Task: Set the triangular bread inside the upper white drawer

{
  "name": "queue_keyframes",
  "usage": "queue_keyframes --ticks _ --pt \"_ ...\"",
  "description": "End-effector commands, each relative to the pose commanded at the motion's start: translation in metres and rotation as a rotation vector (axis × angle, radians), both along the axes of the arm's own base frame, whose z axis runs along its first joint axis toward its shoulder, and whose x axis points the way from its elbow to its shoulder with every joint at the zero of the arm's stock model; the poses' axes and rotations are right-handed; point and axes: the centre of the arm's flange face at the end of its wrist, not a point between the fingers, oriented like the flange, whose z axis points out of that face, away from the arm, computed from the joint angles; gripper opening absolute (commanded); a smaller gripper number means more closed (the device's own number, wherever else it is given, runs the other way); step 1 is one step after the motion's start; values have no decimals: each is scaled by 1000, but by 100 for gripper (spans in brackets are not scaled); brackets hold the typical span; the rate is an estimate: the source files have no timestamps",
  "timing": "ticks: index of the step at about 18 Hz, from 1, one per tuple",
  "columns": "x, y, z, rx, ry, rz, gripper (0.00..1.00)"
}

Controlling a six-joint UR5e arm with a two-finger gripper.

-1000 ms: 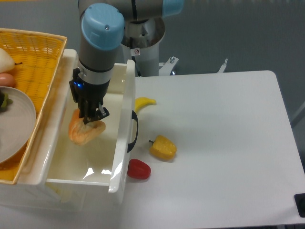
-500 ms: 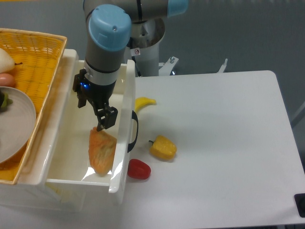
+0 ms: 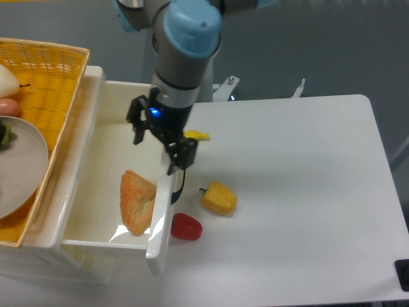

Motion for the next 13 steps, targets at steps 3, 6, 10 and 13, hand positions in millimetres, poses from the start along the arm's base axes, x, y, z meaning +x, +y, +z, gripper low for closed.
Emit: queue_keyframes --ticks 3,6,10,13 --pt "-36 -27 -1 -1 -1 75 100" --pt "-69 -50 -6 -1 3 136 100" --pt "-120 -65 -52 -20 -1 195 100" --pt "-145 -72 -98 -152 18 213 100"
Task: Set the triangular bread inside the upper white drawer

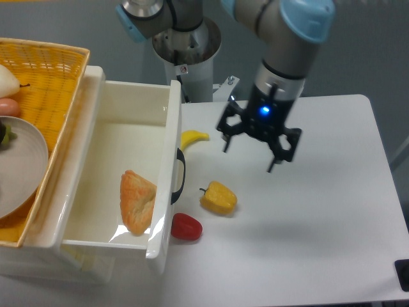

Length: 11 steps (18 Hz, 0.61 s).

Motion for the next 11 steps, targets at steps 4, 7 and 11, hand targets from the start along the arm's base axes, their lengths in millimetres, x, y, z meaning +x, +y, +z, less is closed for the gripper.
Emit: queue_keyframes --ticks 4,7,11 --pt "-29 0 -44 -130 88 -13 100" --pt "-32 1 -61 -146 93 -154 100" --pt "-50 -14 -75 -151 105 -287 100"
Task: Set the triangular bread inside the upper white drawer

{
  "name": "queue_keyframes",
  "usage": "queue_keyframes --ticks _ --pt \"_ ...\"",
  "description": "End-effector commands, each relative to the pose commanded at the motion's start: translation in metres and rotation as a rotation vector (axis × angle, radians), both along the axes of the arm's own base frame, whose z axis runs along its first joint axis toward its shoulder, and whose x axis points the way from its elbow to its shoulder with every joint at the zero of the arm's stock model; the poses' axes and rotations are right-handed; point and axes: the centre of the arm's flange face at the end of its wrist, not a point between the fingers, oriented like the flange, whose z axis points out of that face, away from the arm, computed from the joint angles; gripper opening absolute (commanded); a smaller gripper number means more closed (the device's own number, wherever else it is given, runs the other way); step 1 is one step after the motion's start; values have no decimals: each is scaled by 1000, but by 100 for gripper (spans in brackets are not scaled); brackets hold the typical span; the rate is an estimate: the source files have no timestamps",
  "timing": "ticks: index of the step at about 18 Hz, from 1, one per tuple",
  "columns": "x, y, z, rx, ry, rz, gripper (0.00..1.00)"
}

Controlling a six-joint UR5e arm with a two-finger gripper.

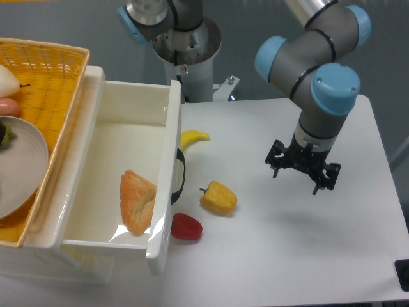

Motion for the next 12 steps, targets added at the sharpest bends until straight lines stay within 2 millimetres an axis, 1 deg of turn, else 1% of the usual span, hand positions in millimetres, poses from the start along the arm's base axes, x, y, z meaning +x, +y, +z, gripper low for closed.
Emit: queue_keyframes --ticks 4,6,8,10,12 --pt "-11 -9 -17 -23 -5 -68 100" --pt "-15 -14 -22 -85 13 -109 100" --pt "-20 -19 -30 -100 11 -139 100" --pt "-23 -23 -31 -101 10 -146 100" --pt "-23 -23 -31 -101 10 -146 100"
